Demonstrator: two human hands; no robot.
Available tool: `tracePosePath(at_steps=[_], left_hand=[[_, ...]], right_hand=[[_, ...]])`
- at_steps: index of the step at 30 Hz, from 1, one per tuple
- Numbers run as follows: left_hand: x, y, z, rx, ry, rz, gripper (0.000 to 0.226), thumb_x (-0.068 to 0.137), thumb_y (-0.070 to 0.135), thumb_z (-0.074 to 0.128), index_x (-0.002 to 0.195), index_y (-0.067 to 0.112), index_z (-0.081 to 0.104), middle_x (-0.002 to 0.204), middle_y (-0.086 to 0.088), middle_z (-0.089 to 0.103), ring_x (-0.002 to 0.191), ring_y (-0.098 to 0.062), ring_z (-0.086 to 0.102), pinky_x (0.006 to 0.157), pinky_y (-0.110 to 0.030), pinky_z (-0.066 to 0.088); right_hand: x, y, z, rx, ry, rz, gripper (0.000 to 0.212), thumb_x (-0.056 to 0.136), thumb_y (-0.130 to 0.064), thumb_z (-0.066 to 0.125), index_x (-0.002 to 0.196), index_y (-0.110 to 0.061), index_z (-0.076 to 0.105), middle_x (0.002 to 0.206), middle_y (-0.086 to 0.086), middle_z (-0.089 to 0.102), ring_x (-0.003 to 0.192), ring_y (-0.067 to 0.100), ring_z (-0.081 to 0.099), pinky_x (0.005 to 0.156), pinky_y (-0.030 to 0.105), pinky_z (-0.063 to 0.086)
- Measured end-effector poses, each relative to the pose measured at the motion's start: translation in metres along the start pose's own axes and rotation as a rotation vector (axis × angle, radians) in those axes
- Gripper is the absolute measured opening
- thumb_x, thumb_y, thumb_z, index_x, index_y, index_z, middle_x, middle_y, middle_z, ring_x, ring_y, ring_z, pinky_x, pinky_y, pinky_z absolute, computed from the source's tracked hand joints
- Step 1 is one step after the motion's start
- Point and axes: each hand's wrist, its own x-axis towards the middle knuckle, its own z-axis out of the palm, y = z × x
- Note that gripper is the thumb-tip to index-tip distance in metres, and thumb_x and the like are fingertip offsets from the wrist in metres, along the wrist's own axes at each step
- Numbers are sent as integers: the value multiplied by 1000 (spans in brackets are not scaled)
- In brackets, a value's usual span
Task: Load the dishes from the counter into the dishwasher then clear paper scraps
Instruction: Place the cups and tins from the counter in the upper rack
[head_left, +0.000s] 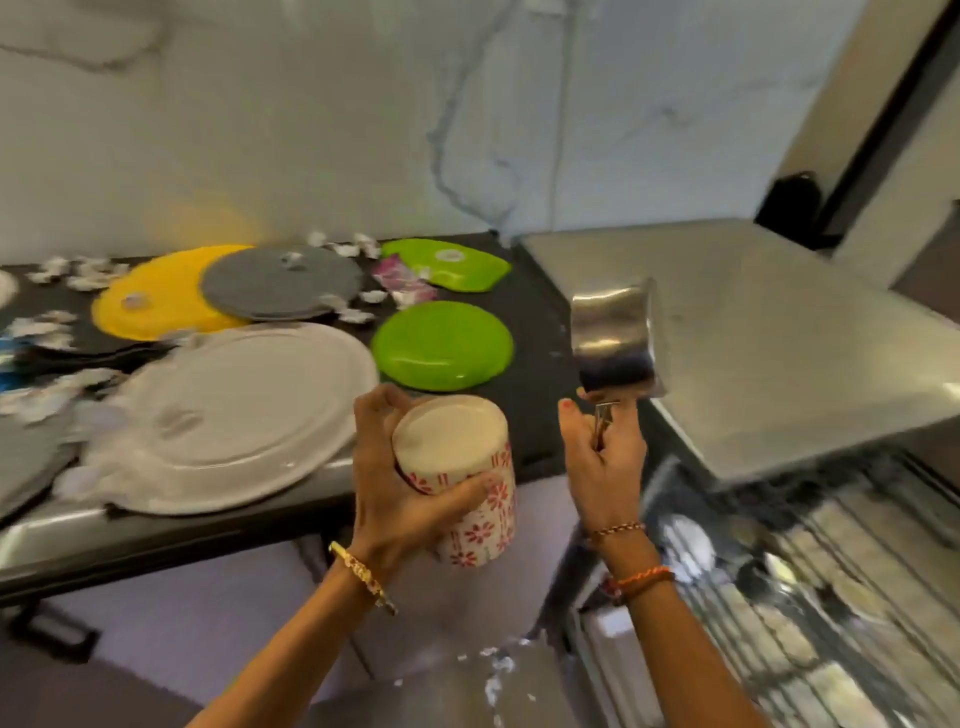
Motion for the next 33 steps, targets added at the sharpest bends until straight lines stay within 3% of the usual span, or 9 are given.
tracePosePath(at_steps=[4, 6, 10, 15, 19, 22, 27, 30, 33], left_hand=[[-29, 7, 118, -93, -158, -18, 72, 50, 46, 82, 106, 52, 37, 109, -18, 52, 102, -23, 60, 81, -34, 52], [-42, 13, 171, -153, -225, -55, 72, 47, 42, 82, 103, 59, 41, 110, -28, 47, 102, -33, 58, 81, -39, 53], [-65, 15, 249, -199, -324, -86, 70, 46, 38, 79, 106, 43, 43, 113, 23, 41, 103, -8, 54, 78, -20, 51], [-84, -14, 309, -234, -477, -213, 75, 45, 40, 80, 107, 39, 38, 112, 17, 47, 103, 0, 54, 80, -14, 49], [-87, -46, 343, -202, -534, -302, 78, 44, 43, 82, 107, 31, 37, 110, 35, 45, 103, 3, 52, 81, -15, 48], [-85, -64, 364, -160, -527, -342, 76, 43, 44, 80, 104, 31, 38, 109, 37, 45, 101, 8, 51, 79, -9, 46], [-83, -90, 376, -129, -560, -402, 77, 42, 42, 82, 104, 35, 37, 112, 19, 46, 103, 5, 48, 87, -14, 45], [-85, -102, 375, -87, -616, -389, 79, 45, 40, 83, 108, 32, 36, 115, 14, 45, 106, 2, 47, 91, -12, 41], [-96, -110, 373, -39, -627, -397, 82, 46, 40, 83, 113, 24, 38, 117, 3, 48, 109, -9, 49, 94, -18, 42]], right_hand=[[5, 39, -128, -169, 167, 68, 40, 76, -54, 46, 92, -18, 54, 48, -9, 43, 46, 4, 41, 49, 24, 34], [7, 53, -185, -229, 219, 120, 48, 80, -50, 45, 102, -9, 57, 56, -5, 46, 47, 4, 42, 48, 24, 35], [0, 81, -265, -318, 295, 223, 54, 84, -48, 37, 114, -6, 55, 64, -3, 49, 50, 1, 44, 48, 16, 36], [-14, 136, -315, -521, 338, 392, 41, 85, -52, 31, 99, -19, 51, 62, -4, 48, 54, 10, 41, 52, 24, 32], [-27, 179, -333, -731, 140, 614, 40, 93, -51, 35, 79, -16, 47, 61, -4, 45, 56, 16, 45, 48, 22, 30], [-38, 204, -338, -886, -90, 734, 36, 95, -44, 36, 104, -12, 49, 75, 0, 58, 66, 20, 55, 55, 29, 45], [-68, 230, -333, -1046, -571, 823, 41, 96, -48, 31, 121, -15, 39, 77, -7, 53, 68, 14, 52, 53, 16, 38], [-87, 247, -330, -1090, -795, 832, 48, 96, -50, 27, 128, -15, 32, 98, 3, 65, 84, 21, 63, 75, 28, 51], [-97, 258, -324, -1116, -853, 860, 50, 97, -50, 25, 131, -13, 29, 100, 5, 66, 87, 23, 65, 71, 28, 47]])
